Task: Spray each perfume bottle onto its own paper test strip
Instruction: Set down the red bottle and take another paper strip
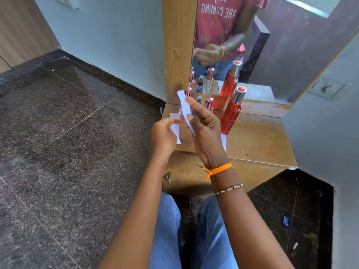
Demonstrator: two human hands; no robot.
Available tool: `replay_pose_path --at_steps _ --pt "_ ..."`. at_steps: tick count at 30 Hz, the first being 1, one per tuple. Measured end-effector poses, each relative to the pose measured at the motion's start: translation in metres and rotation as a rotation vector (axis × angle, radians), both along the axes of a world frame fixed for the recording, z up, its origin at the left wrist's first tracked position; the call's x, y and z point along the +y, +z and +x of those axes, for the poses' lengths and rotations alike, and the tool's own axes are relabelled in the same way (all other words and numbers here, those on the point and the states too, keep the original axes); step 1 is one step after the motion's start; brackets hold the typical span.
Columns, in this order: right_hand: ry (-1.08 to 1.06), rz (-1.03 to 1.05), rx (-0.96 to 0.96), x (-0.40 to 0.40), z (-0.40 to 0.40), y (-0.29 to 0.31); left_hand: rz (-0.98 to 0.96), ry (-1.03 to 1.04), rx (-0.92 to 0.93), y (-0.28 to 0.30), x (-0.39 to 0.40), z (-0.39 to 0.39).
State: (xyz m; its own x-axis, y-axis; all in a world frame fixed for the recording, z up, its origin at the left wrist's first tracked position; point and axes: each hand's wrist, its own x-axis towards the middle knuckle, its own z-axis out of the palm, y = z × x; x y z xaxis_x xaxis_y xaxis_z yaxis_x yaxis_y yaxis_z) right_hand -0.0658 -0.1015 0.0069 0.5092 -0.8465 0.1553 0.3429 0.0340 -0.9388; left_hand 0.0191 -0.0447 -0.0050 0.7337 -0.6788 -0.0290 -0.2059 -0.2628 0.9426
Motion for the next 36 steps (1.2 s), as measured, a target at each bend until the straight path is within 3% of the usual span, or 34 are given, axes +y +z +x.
replay_pose_path --at_steps 2,6,13,23,27,33,36 --pt "0.007 -0.065 -0.043 -0.003 -0.002 0.007 0.034 0.009 0.014 -0.005 0.0 0.003" --pt "0.002 -0.169 0.048 -0.007 -0.005 0.011 0.04 -0.03 -0.022 -0.01 -0.001 0.003" --pt "-0.08 -0.152 0.185 -0.002 -0.013 -0.008 0.182 -0.063 -0.267 -0.012 -0.014 0.009" --pt "-0.159 -0.166 0.395 0.0 -0.016 -0.027 0.258 -0.083 -0.391 -0.019 -0.022 0.016" --pt "-0.184 -0.18 0.377 0.005 -0.017 -0.03 0.133 -0.011 -0.344 -0.013 -0.016 0.008" --pt "-0.216 -0.203 0.409 0.009 -0.02 -0.036 -0.047 -0.049 0.082 -0.006 -0.013 -0.014" --pt "-0.31 -0.286 0.473 0.01 -0.023 -0.038 -0.049 -0.03 0.118 -0.01 -0.014 -0.017"
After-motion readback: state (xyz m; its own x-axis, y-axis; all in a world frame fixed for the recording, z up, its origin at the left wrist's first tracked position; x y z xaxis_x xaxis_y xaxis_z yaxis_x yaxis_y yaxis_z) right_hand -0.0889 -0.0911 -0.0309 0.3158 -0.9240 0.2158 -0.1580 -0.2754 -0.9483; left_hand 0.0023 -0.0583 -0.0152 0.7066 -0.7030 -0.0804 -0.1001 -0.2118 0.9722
